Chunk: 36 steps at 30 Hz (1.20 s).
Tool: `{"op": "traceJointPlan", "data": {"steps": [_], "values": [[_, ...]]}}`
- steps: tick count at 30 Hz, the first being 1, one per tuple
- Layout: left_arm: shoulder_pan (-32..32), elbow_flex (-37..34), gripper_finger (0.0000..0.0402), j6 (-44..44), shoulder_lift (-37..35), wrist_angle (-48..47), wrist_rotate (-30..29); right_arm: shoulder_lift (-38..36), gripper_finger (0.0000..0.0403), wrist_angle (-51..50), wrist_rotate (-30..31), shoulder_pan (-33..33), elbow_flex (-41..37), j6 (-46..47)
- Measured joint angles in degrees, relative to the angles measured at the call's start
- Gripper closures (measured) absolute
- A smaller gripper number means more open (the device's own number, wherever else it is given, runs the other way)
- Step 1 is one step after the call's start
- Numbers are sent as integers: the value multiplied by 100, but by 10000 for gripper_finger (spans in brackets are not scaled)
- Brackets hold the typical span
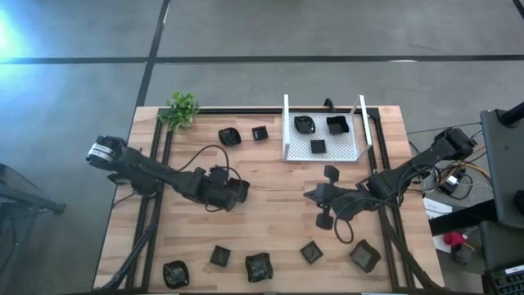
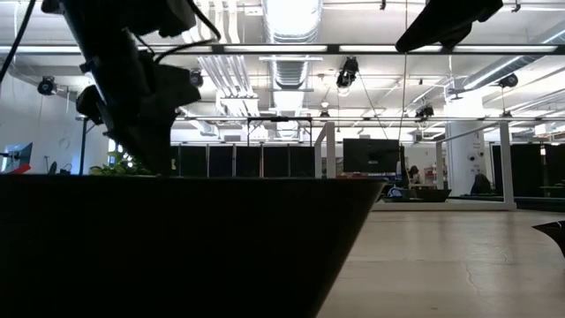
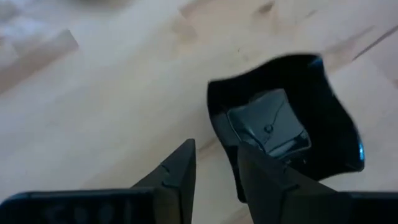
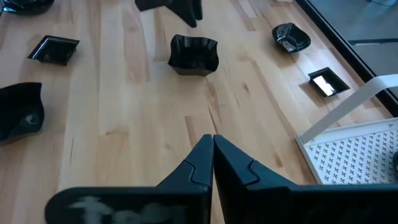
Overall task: Pick & Place Mini shaped plates
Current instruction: Stack the distorted square plate on top of the other distorted square plate on the shelf
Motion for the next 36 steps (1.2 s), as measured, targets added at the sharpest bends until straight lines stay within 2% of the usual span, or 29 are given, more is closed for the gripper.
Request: {"op": "traceJointPlan", "data": {"steps": [9, 22, 25, 29, 32, 36], "values": [[-1, -149, 289, 83, 286, 527, 292, 0, 394, -1, -1, 0, 0, 0], [1, -169, 292, 110, 572, 850, 310, 2, 394, -5, -4, 0, 0, -2], [1, -169, 312, 111, 572, 857, 307, 2, 394, -5, -4, 0, 0, -2], [1, -173, 358, 154, 572, 857, 290, 2, 394, -5, -4, 0, 0, -2], [-1, -173, 392, 258, 571, 868, 11, 2, 394, -3, -4, 0, 0, -2], [-21, -137, 399, 409, 503, 852, -298, 2, 394, -3, -4, 0, 0, -2]]}}
